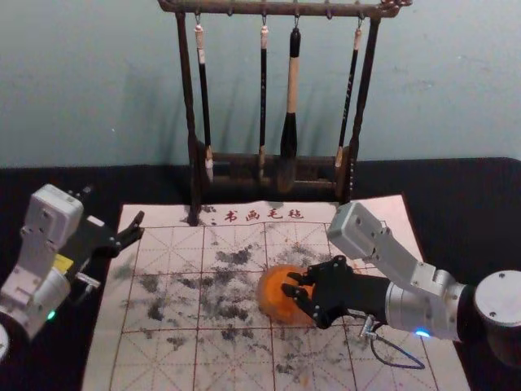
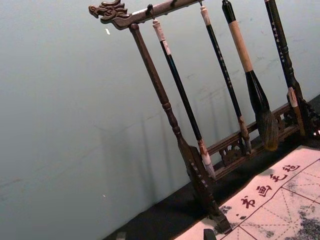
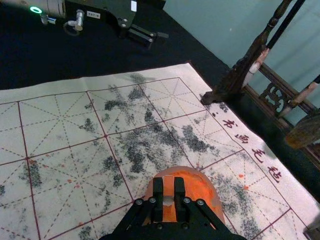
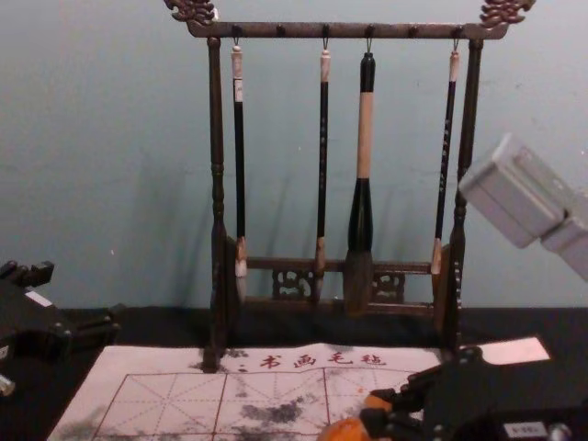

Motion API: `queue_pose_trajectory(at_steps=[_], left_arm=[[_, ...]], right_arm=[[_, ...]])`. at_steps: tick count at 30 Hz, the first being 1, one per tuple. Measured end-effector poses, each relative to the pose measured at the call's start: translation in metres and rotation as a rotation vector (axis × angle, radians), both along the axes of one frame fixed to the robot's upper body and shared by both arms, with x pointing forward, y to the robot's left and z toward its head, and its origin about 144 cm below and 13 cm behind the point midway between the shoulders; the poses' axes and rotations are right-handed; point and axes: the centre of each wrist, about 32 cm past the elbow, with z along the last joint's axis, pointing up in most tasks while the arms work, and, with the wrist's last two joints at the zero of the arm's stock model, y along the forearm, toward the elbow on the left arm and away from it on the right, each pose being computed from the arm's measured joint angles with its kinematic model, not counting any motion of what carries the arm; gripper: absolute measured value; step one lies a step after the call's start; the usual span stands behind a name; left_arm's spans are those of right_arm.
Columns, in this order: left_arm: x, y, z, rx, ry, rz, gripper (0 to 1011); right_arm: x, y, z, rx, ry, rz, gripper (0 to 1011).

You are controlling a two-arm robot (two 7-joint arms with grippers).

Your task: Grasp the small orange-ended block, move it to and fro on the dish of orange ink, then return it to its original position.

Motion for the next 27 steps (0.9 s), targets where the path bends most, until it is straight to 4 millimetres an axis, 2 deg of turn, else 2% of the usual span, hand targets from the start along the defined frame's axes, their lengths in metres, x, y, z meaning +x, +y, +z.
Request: queue_pose_trajectory(at_steps=[27], left_arm=[[0.0,0.0,0.0,0.0,0.0,0.0,1001]], right_arm=[[0.021,0.008,0.001,-0.014,-0.005,-0.02,81]])
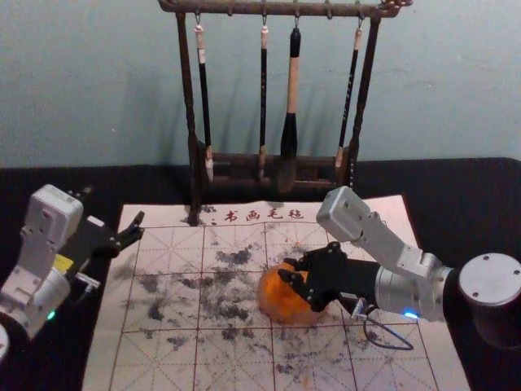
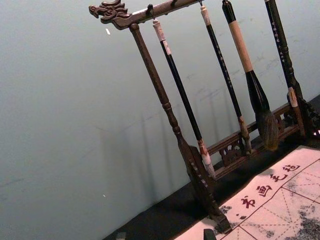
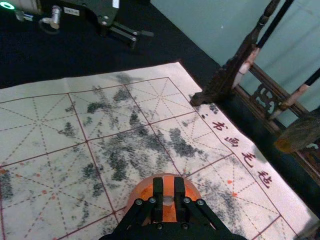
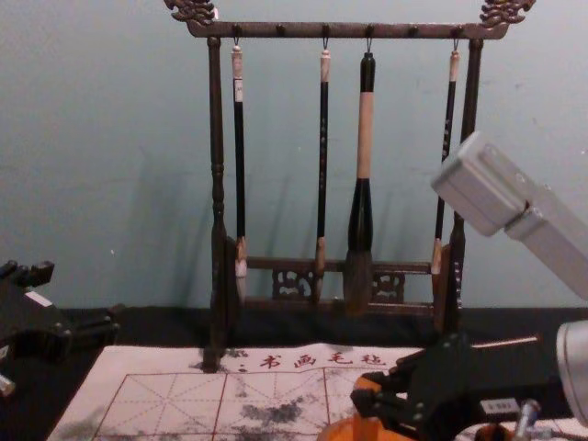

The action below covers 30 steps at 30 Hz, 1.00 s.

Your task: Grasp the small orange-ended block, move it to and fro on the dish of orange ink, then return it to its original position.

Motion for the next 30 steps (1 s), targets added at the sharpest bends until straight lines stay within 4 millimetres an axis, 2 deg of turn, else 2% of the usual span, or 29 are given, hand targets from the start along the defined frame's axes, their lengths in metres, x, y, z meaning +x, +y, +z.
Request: queue_pose_trajectory(at_steps=[15,30], left_arm=[[0.0,0.0,0.0,0.0,0.0,0.0,1001],[0.0,0.0,0.0,0.0,0.0,0.0,1001]], right_arm=[[0.003,-0.011,0.001,-0.02,0.005,-0.046,81],[-0.012,-0.027,0.004,-0.036,0.011,-0.048,81]])
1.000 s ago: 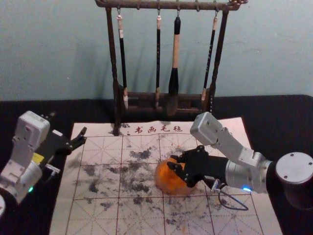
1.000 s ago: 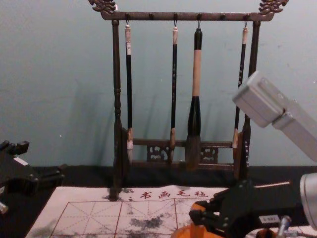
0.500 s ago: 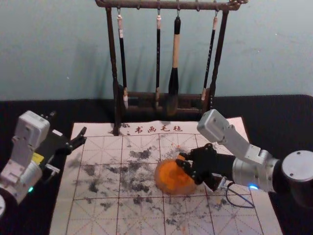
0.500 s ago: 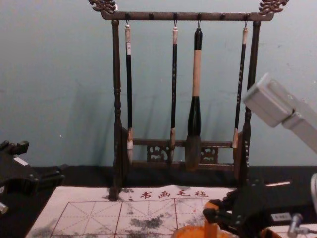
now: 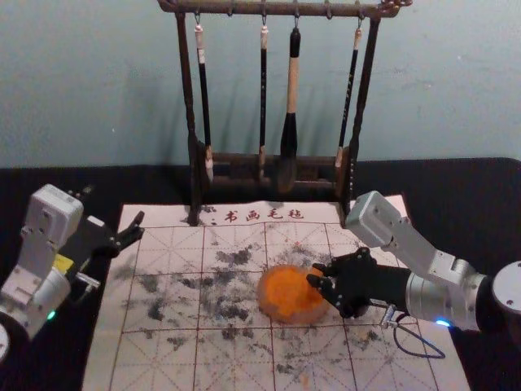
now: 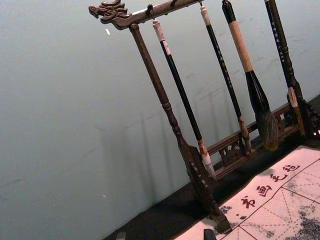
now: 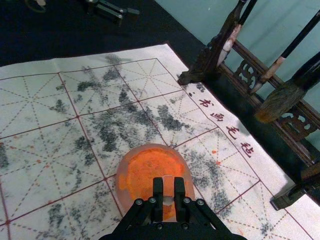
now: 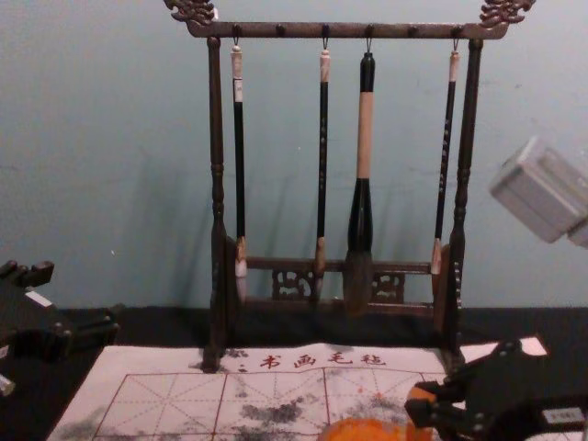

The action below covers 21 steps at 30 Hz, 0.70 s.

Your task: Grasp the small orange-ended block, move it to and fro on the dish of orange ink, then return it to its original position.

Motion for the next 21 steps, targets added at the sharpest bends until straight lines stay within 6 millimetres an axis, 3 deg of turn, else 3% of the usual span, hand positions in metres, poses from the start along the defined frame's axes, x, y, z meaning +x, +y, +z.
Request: queue_pose_trajectory(at_steps=[21], left_arm=[[0.0,0.0,0.0,0.0,0.0,0.0,1001]], right_arm=[[-0.007,0.01,-0.001,0.018,0.02,0.045,81]])
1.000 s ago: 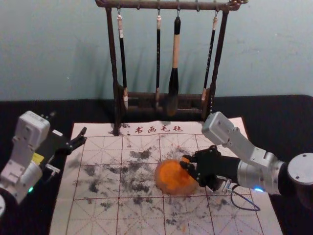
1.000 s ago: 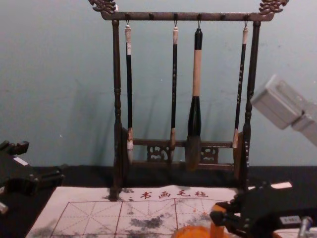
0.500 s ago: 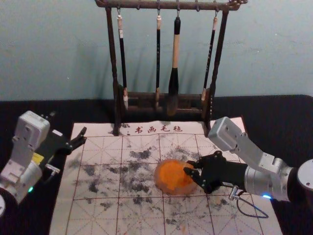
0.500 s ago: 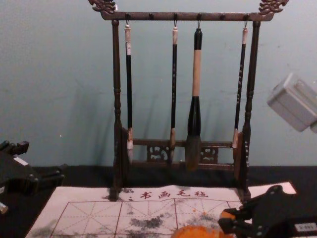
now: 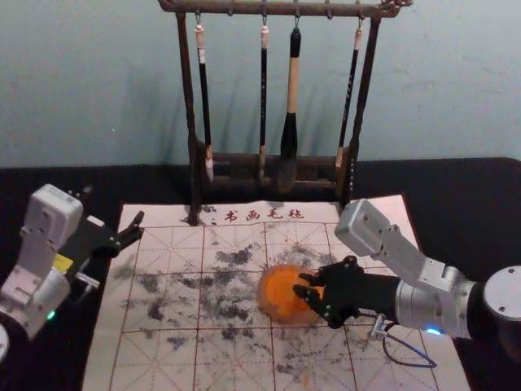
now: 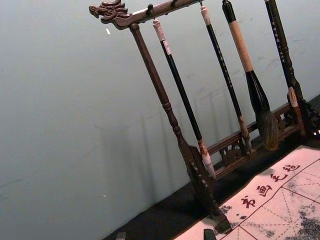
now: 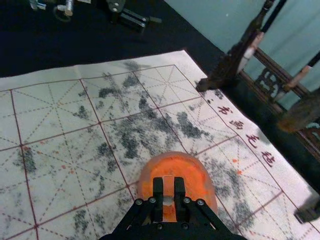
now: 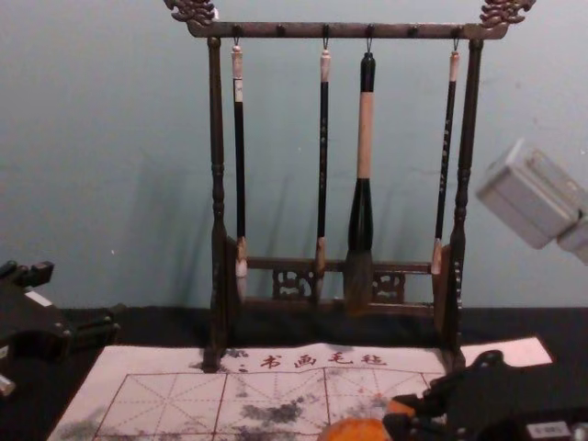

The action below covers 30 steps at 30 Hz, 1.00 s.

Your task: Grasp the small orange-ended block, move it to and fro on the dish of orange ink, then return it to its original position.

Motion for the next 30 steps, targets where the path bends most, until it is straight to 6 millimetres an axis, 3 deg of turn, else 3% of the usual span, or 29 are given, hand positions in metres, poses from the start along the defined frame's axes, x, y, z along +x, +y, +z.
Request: queue_pose_trajectory(at_steps=[30], left_arm=[[0.0,0.0,0.0,0.0,0.0,0.0,1001]], right_arm=[[0.018,0.018,0.0,0.0,-0.008,0.014,81]])
